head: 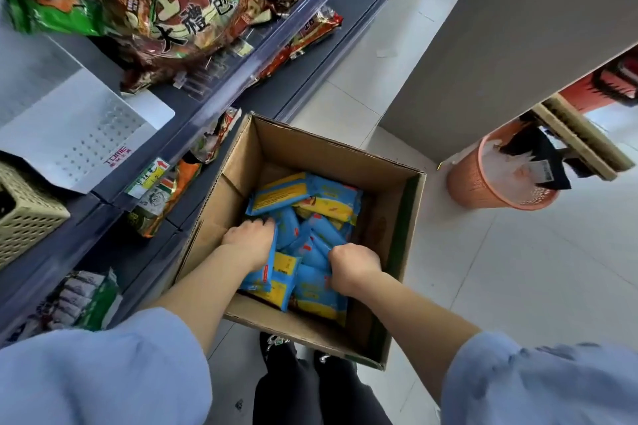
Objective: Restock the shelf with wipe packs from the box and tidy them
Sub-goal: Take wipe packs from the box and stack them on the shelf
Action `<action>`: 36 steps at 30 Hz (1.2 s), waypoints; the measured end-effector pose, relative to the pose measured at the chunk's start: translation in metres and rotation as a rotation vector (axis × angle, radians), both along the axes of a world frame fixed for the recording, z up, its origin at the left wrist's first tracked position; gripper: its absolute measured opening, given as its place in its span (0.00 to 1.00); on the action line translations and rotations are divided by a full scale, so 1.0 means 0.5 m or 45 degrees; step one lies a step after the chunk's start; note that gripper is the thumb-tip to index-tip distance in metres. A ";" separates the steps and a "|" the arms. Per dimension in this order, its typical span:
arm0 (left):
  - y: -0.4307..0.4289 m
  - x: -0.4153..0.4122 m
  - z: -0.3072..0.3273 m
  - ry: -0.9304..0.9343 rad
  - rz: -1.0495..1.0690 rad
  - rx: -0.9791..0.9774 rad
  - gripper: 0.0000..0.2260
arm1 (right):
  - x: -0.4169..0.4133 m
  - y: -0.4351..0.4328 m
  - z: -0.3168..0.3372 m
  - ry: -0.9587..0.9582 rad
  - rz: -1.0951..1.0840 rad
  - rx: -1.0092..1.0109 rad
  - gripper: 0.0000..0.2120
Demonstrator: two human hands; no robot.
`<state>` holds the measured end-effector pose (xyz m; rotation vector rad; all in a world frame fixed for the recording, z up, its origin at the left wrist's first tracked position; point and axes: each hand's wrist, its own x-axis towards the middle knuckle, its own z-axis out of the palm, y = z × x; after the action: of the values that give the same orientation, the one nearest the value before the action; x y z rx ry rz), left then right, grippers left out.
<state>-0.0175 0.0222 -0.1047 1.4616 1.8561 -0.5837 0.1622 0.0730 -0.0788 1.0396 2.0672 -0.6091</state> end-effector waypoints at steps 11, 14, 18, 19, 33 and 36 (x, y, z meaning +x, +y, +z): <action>-0.004 0.019 0.013 0.077 -0.210 -0.034 0.39 | -0.002 0.008 0.010 0.033 -0.015 -0.057 0.08; 0.012 0.023 0.035 0.115 -0.331 0.025 0.35 | 0.001 0.014 0.021 0.043 -0.059 -0.059 0.12; 0.017 -0.003 0.070 0.206 -0.500 -0.100 0.15 | 0.002 0.022 0.046 0.096 -0.140 -0.015 0.10; 0.012 -0.008 0.077 0.207 -0.515 -0.114 0.11 | 0.002 0.024 0.055 0.117 -0.149 0.009 0.08; -0.006 -0.041 0.324 -0.081 0.106 0.353 0.09 | -0.033 0.058 0.256 0.449 -0.210 0.411 0.12; -0.029 -0.063 0.381 -0.175 0.439 0.477 0.11 | -0.047 0.069 0.313 0.563 -0.210 0.461 0.11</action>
<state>-0.0488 0.0079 0.0857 1.3194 2.1184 0.0330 0.1389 0.1075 0.0779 1.3905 2.5614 -0.5999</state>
